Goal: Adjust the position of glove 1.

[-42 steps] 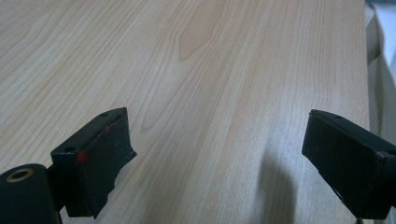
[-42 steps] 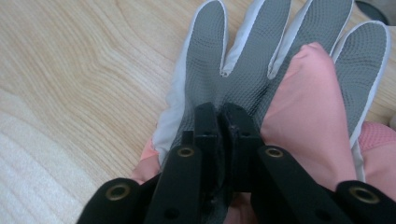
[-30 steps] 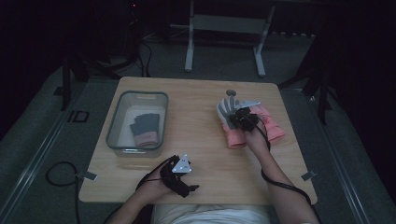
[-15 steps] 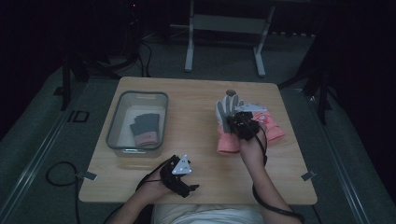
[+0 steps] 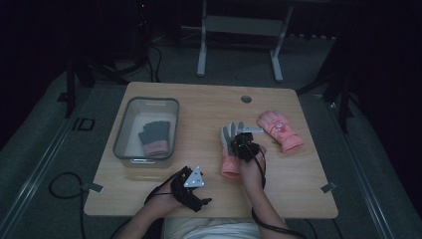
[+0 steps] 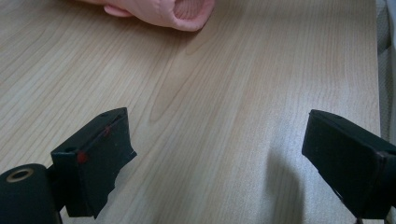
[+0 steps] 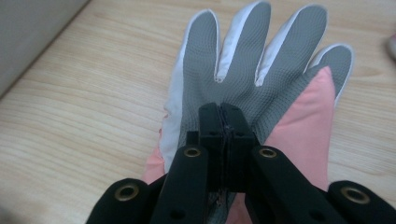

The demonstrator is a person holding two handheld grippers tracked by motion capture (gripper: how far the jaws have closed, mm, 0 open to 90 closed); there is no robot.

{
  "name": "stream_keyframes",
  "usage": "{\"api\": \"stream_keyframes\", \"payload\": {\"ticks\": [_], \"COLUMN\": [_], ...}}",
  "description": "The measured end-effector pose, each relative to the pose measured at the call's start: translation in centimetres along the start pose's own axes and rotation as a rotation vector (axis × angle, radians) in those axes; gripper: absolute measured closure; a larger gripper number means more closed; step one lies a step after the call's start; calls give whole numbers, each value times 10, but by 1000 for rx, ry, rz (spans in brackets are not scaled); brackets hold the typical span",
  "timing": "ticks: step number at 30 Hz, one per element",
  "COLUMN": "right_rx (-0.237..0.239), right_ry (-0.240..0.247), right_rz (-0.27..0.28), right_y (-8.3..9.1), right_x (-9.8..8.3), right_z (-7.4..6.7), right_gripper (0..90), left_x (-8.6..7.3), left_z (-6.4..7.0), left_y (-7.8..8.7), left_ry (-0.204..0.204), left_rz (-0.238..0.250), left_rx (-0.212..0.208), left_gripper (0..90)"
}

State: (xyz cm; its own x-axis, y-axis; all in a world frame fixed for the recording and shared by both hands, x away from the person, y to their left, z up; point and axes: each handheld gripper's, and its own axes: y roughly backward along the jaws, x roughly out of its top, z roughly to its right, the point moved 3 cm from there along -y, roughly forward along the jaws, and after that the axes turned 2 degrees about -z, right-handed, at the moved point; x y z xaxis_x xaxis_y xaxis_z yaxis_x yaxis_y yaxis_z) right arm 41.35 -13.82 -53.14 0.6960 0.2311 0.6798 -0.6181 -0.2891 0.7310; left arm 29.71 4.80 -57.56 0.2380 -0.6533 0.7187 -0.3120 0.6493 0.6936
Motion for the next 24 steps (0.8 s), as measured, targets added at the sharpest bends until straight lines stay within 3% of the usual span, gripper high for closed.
{"api": "stream_keyframes", "payload": {"ticks": [7,14,18,21,24], "right_rx": [31,54,77,97,108], "right_ry": [0,34,48,108,161], "right_rz": [-38,-22,0,65,137], "right_y": [-28,-31,-19,1,22], "right_x": [-5,-5,0,8,20], "right_z": [-3,0,-2,0,18], "right_gripper": [843,827,720,687,663], "left_x": [-1,-2,-2,-3,-3], "left_z": [-1,-2,-1,-1,-1], "left_y": [0,-1,-1,0,0], "left_ry": [6,10,10,-1,8], "left_rz": [5,-1,-1,6,15], "left_rx": [-2,-8,-10,-15,-19], "left_gripper": [79,79,79,79,79]}}
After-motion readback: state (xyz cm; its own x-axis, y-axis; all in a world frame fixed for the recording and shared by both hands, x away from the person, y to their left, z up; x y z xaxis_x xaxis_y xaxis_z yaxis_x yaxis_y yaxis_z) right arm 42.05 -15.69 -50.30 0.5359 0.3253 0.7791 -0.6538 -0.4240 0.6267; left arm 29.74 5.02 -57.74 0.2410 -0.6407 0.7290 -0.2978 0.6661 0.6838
